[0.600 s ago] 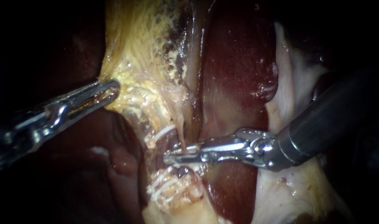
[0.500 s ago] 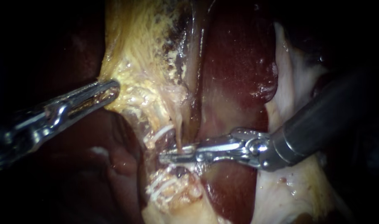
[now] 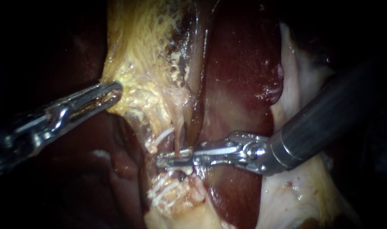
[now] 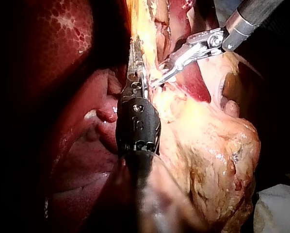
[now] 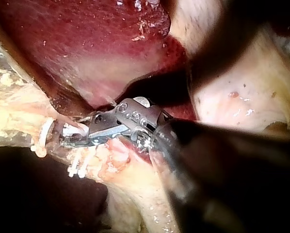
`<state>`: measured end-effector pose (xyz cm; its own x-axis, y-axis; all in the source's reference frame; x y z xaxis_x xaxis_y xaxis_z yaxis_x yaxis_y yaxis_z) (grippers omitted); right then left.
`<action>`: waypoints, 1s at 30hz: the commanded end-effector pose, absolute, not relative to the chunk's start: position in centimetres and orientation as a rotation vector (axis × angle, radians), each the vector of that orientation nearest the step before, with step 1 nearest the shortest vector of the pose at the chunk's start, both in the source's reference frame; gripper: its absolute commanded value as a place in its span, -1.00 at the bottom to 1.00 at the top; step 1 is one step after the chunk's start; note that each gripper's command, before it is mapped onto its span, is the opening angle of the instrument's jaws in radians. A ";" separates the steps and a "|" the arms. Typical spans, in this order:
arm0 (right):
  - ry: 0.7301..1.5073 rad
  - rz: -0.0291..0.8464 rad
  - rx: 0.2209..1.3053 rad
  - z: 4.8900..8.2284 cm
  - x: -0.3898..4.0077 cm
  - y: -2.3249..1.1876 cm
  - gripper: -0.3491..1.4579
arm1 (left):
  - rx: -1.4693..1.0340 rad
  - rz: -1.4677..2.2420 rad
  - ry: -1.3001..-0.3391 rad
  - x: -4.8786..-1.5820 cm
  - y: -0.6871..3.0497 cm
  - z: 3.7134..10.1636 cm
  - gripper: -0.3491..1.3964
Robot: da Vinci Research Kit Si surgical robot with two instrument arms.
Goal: Going back second clip right tube
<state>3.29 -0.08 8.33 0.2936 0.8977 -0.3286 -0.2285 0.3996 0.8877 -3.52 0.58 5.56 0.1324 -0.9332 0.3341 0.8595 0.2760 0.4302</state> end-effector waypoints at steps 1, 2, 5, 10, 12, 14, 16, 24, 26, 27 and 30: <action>0.991 0.857 0.825 8.32 3.29 -0.08 -0.05 | 0.146 -1.307 -0.604 -3.52 0.58 5.56 -1.00; 1.000 0.832 0.809 8.33 3.29 -0.07 -0.01 | 0.146 -1.307 -0.604 -3.52 0.58 5.56 -1.00; 1.030 0.795 0.786 8.33 3.28 -0.06 0.02 | 0.146 -1.307 -0.604 -3.52 0.58 5.56 -1.00; 1.053 0.751 0.747 8.32 3.26 -0.04 0.05 | 0.146 -1.307 -0.604 -3.52 0.57 5.56 -1.00; 1.060 0.740 0.742 8.31 3.25 -0.05 0.05 | 0.146 -1.307 -0.604 -3.52 0.57 5.56 -1.00; 1.068 0.735 0.740 8.28 3.24 -0.08 0.05 | 0.146 -1.307 -0.604 -3.52 0.57 5.56 -1.00; 1.080 0.728 0.732 8.23 3.25 -0.11 0.05 | 0.146 -1.307 -0.604 -3.52 0.57 5.56 -1.00; 1.094 0.685 0.741 8.12 3.25 -0.18 0.05 | 0.145 -1.307 -0.603 -3.52 0.57 5.56 -1.00; 1.102 0.661 0.723 8.17 3.23 -0.14 0.05 | 0.145 -1.307 -0.603 -3.52 0.57 5.56 -1.00; 1.104 0.655 0.721 8.19 3.21 -0.12 0.05 | 0.145 -1.307 -0.603 -3.52 0.57 5.56 -1.00; 1.115 0.628 0.688 8.28 3.12 -0.05 0.05 | 0.145 -1.308 -0.603 -3.52 0.57 5.56 -1.00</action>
